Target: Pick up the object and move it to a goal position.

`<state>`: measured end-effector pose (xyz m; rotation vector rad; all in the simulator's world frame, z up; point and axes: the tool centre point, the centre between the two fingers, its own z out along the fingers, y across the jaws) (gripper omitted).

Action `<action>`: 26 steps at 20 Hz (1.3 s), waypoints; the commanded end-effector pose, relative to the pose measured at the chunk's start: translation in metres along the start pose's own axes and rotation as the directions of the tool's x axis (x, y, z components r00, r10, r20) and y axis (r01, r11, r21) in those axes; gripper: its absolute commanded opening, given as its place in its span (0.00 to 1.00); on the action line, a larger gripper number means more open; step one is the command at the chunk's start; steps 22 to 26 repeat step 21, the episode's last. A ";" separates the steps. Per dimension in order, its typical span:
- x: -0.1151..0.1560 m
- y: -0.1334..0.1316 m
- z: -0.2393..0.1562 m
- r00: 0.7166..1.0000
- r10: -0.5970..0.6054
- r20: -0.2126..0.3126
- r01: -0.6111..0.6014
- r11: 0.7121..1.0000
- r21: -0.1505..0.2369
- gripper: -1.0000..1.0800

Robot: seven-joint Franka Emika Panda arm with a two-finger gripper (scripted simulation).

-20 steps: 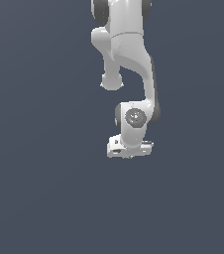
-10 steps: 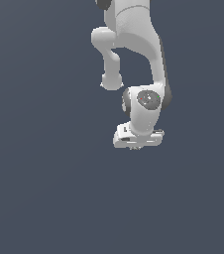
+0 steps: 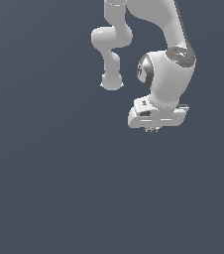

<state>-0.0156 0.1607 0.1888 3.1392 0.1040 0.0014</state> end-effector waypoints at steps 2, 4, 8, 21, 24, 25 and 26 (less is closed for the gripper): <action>-0.007 -0.019 -0.038 1.000 0.000 0.001 0.000 1.000 -0.001 0.00; -0.011 -0.029 -0.057 1.000 0.000 0.001 0.000 1.000 -0.001 0.00; -0.016 -0.046 -0.090 1.000 0.000 0.001 0.000 1.000 -0.001 0.00; -0.019 -0.069 -0.132 1.000 0.000 0.001 0.000 1.000 0.000 0.00; -0.019 -0.069 -0.132 1.000 0.000 0.001 0.000 1.000 0.000 0.00; -0.019 -0.069 -0.132 1.000 0.000 0.001 0.000 1.000 0.000 0.00; -0.019 -0.069 -0.132 1.000 0.000 0.001 0.000 1.000 0.000 0.00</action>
